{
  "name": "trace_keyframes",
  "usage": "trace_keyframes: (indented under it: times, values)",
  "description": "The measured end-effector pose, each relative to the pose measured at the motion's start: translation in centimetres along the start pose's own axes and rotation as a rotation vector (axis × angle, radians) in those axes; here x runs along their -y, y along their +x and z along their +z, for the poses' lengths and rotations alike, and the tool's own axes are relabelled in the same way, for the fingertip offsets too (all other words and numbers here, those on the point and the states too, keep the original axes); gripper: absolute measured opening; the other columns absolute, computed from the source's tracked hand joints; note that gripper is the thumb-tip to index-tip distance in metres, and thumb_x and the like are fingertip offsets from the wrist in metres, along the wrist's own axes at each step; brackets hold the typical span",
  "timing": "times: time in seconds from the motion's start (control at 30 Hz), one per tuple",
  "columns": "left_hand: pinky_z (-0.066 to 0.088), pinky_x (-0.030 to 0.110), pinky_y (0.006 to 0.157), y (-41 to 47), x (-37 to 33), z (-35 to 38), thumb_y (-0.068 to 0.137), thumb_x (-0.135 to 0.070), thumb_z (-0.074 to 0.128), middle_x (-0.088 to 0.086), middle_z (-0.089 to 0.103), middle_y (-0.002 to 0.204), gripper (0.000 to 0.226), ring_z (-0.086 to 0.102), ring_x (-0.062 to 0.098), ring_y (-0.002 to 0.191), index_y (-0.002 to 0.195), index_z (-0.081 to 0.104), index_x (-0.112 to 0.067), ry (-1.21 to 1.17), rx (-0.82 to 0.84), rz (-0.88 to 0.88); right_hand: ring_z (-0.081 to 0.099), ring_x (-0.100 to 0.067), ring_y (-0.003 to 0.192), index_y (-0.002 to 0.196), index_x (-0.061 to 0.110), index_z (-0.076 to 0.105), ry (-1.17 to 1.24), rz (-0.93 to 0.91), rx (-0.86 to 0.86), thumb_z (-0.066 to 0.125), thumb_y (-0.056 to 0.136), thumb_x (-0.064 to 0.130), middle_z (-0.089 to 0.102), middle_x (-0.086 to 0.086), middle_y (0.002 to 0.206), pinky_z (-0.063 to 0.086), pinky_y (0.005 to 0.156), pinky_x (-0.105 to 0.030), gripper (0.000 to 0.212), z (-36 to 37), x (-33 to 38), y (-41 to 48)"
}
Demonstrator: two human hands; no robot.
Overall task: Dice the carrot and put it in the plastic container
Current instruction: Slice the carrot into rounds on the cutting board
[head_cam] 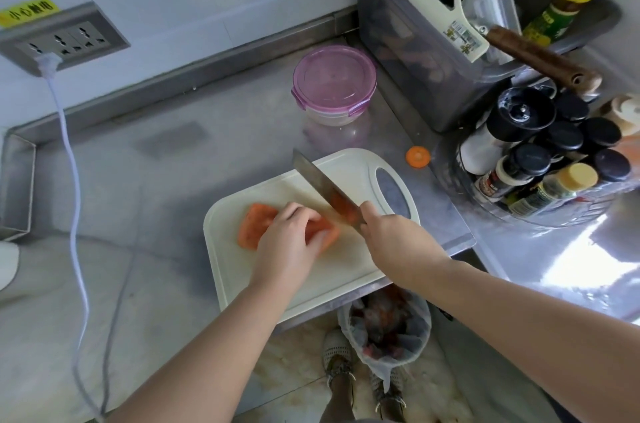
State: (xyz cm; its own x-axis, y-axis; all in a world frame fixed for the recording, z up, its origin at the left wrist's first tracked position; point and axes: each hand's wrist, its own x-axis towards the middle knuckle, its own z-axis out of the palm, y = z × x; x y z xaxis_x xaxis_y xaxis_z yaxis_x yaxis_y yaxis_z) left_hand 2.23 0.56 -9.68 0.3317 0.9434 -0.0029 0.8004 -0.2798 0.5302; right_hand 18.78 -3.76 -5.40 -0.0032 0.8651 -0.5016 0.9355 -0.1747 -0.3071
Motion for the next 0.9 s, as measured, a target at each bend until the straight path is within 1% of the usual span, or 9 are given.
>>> trace_keyframes:
  times: [0.03, 0.1, 0.2, 0.27, 0.37, 0.57, 0.67, 0.77, 0.9]
  values:
    - [0.051, 0.036, 0.075, -0.1, 0.0, -0.1, 0.082, -0.028, 0.070, -0.006, 0.060, 0.100, 0.022, 0.063, 0.017, 0.085, 0.098, 0.068, -0.014, -0.004, -0.002, -0.007, 0.026, -0.010, 0.052, 0.122, 0.008, 0.041, -0.060, -0.050, -0.050, 0.031, 0.100, 0.007, 0.038, -0.002, 0.078, 0.026, 0.046, -0.023, 0.024, -0.3, 0.0, -0.1]
    - [0.050, 0.036, 0.075, -0.2, -0.1, -0.2, 0.082, -0.031, 0.069, -0.005, 0.061, 0.100, 0.024, 0.063, 0.019, 0.085, 0.098, 0.068, -0.014, -0.008, -0.010, -0.010, 0.026, -0.009, 0.050, 0.122, 0.014, 0.040, -0.127, -0.108, -0.103, 0.030, 0.100, 0.010, 0.032, 0.003, 0.066, 0.025, 0.046, -0.025, 0.025, -0.3, 0.0, -0.4]
    - [0.049, 0.035, 0.070, -0.1, -0.3, -0.1, 0.083, -0.032, 0.069, -0.001, 0.062, 0.099, 0.025, 0.063, 0.023, 0.086, 0.096, 0.068, -0.012, 0.009, -0.024, -0.006, 0.033, -0.016, 0.047, 0.129, 0.012, 0.029, -0.177, -0.133, -0.100, 0.039, 0.088, -0.006, 0.039, -0.001, 0.065, 0.025, 0.042, -0.028, 0.046, 0.1, 0.5, -1.1]
    - [0.050, 0.036, 0.069, 0.0, -0.2, -0.1, 0.083, -0.036, 0.069, 0.000, 0.062, 0.098, 0.028, 0.063, 0.024, 0.087, 0.092, 0.068, -0.010, 0.037, -0.022, -0.005, 0.034, -0.017, 0.047, 0.135, 0.010, 0.023, -0.192, -0.135, -0.108, 0.040, 0.085, -0.008, 0.037, -0.001, 0.061, 0.026, 0.042, -0.028, 0.056, 0.3, 0.7, -1.3]
    - [0.050, 0.037, 0.068, 0.1, -0.1, 0.0, 0.083, -0.042, 0.067, -0.001, 0.062, 0.096, 0.033, 0.063, 0.023, 0.084, 0.089, 0.066, -0.009, 0.044, -0.012, -0.015, 0.033, -0.018, 0.047, 0.131, 0.011, 0.027, -0.209, -0.132, -0.064, 0.040, 0.086, -0.008, 0.036, -0.001, 0.061, 0.026, 0.042, -0.029, 0.050, 0.3, 1.1, -1.6]
    - [0.045, 0.032, 0.063, -0.1, -0.4, -0.1, 0.081, -0.040, 0.069, 0.003, 0.063, 0.093, 0.033, 0.065, 0.028, 0.082, 0.086, 0.066, -0.007, 0.057, -0.033, -0.009, 0.035, -0.018, 0.048, 0.130, 0.010, 0.028, -0.216, -0.165, -0.060, 0.039, 0.087, -0.008, 0.037, -0.001, 0.063, 0.023, 0.043, -0.028, 0.048, 0.3, 1.3, -1.8]
    - [0.045, 0.032, 0.061, 0.0, -0.5, -0.1, 0.080, -0.038, 0.069, 0.005, 0.063, 0.091, 0.033, 0.065, 0.031, 0.080, 0.083, 0.065, -0.006, 0.058, -0.040, -0.007, 0.035, -0.018, 0.048, 0.131, 0.008, 0.027, -0.253, -0.183, -0.049, 0.040, 0.086, -0.009, 0.038, -0.001, 0.064, 0.022, 0.044, -0.028, 0.049, 0.2, 1.5, -1.9]
    - [0.040, 0.029, 0.057, 0.0, -0.6, 0.0, 0.079, -0.039, 0.070, 0.006, 0.062, 0.087, 0.034, 0.065, 0.032, 0.075, 0.080, 0.064, -0.005, 0.073, -0.046, -0.003, 0.035, -0.017, 0.049, 0.136, 0.006, 0.023, -0.250, -0.180, -0.047, 0.039, 0.087, -0.008, 0.037, -0.001, 0.064, 0.022, 0.044, -0.028, 0.053, 0.5, 1.6, -1.7]
    - [0.036, 0.028, 0.055, 0.0, -0.7, -0.1, 0.078, -0.047, 0.060, 0.005, 0.061, 0.086, 0.041, 0.064, 0.032, 0.074, 0.080, 0.064, -0.006, 0.089, -0.036, -0.008, 0.035, -0.016, 0.050, 0.140, 0.006, 0.020, -0.253, -0.160, -0.012, 0.040, 0.086, -0.009, 0.036, -0.001, 0.063, 0.024, 0.043, -0.028, 0.059, 0.7, 1.6, -1.1]
